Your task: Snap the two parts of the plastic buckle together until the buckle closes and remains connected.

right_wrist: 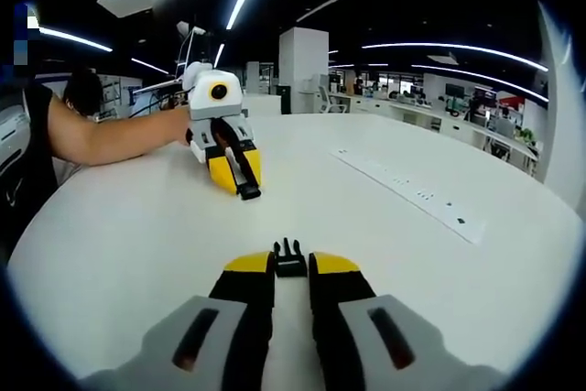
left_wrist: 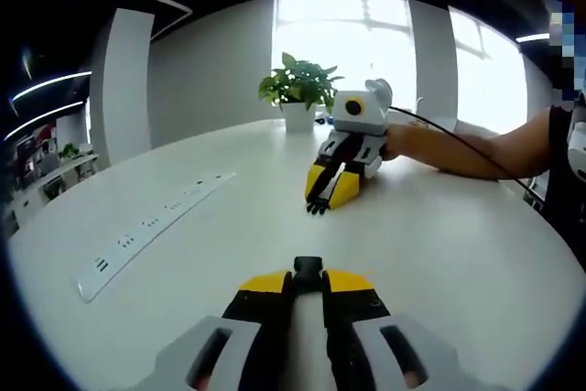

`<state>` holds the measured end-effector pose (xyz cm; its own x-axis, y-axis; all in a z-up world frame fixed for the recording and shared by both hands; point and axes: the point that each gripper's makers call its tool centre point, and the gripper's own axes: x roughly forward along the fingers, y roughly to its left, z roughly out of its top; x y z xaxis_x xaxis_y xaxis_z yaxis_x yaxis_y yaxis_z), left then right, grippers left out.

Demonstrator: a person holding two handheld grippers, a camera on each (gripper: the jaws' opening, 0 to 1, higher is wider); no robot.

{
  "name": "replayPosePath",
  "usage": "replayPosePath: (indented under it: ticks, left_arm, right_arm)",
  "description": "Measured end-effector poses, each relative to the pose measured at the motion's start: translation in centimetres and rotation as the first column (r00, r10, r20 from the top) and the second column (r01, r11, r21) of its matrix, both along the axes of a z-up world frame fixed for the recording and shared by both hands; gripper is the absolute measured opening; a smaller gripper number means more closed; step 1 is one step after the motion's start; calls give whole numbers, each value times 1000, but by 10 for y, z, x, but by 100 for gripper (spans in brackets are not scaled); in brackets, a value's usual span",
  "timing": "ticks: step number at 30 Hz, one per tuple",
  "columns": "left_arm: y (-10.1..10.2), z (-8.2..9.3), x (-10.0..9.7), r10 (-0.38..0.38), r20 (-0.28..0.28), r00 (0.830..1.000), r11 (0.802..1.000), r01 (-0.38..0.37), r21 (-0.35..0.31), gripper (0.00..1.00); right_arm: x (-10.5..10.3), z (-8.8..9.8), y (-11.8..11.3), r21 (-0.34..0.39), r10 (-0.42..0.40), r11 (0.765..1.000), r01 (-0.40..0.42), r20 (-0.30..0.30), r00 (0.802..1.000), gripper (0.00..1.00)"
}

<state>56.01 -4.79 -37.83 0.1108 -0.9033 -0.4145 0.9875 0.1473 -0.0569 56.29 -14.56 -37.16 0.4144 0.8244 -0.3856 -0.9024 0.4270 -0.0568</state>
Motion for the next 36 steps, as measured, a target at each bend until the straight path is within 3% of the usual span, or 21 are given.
replayPosePath:
  ticks: [17, 36]
  left_arm:
    - [1, -1, -1, -6, -2, 1000, 1000, 6, -6, 16]
    - [-1, -1, 5, 19, 7, 1000, 1000, -19, 4, 13]
  right_arm:
    - [-1, 0, 3, -2, 10, 1000, -10, 12, 1000, 16]
    - [1, 0, 5, -1, -2, 1000, 2, 10, 1000, 13]
